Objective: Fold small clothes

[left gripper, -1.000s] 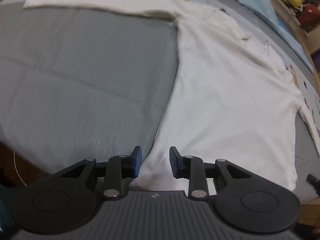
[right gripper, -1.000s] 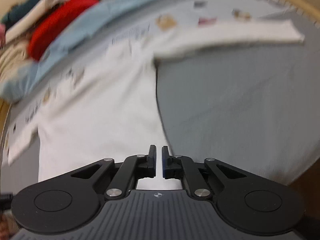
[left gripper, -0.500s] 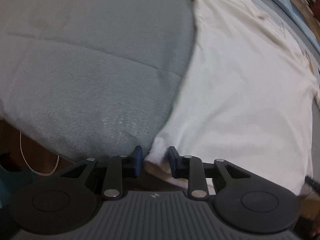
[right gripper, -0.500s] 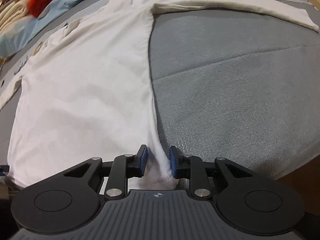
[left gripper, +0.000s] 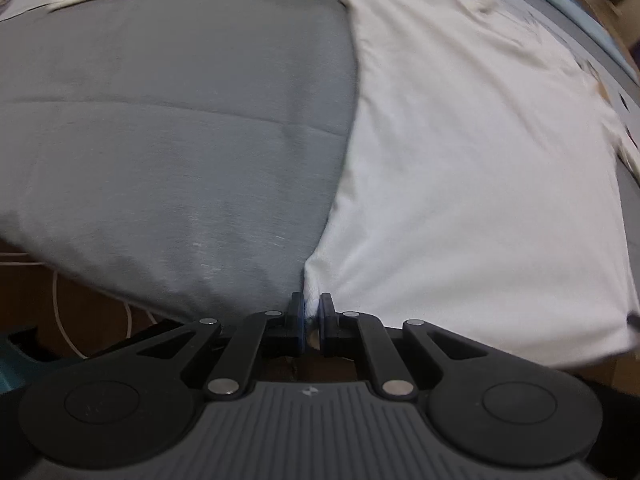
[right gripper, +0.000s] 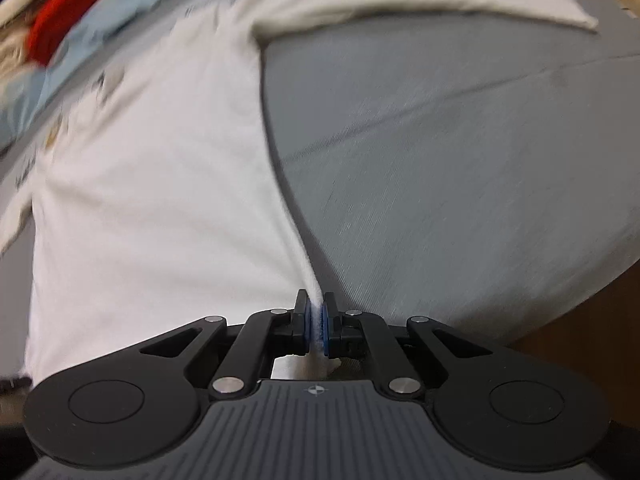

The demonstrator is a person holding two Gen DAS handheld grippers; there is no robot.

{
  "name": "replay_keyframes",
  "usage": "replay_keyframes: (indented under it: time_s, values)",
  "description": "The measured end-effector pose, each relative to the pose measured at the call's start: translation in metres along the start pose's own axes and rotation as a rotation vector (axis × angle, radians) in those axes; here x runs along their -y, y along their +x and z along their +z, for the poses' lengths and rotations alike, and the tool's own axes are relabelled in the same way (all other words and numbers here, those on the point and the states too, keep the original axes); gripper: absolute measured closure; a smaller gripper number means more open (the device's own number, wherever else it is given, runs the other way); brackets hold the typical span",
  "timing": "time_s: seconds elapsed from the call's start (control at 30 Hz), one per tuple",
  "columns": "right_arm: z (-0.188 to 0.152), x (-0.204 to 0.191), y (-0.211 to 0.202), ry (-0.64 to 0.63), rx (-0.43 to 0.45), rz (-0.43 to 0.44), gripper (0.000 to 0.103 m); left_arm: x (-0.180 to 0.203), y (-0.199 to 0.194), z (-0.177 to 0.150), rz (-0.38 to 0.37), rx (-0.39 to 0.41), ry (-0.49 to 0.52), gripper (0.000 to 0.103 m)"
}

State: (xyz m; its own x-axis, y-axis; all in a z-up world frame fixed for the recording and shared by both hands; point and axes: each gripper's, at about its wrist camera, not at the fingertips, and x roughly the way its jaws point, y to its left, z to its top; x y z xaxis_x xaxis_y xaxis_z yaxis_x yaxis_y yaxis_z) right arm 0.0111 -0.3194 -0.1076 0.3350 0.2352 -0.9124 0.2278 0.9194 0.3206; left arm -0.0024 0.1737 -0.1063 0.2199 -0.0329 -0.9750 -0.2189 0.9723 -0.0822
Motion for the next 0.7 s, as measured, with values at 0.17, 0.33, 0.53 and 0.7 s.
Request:
replay_keyframes:
  time_s: [0.17,0.33,0.53,0.7]
  values:
    - [0.005,0.001,0.004,0.003,-0.015,-0.033,0.098,0.002,0.002,-0.005,-0.012,-0.038,0.020,0.093]
    - [0.004,-0.013,-0.019,-0.069,0.078,-0.132,0.094,0.013,-0.026,0.002,-0.018,0.128,0.058,0.089]
    - [-0.004,-0.033,0.004,-0.188,0.026,-0.085,0.078,0.035,0.019,-0.003,-0.017,-0.062,0.146,0.087]
    - [-0.005,-0.034,0.011,-0.188,0.015,-0.092,0.078,0.037,0.000,-0.001,-0.063,0.054,0.136,0.085]
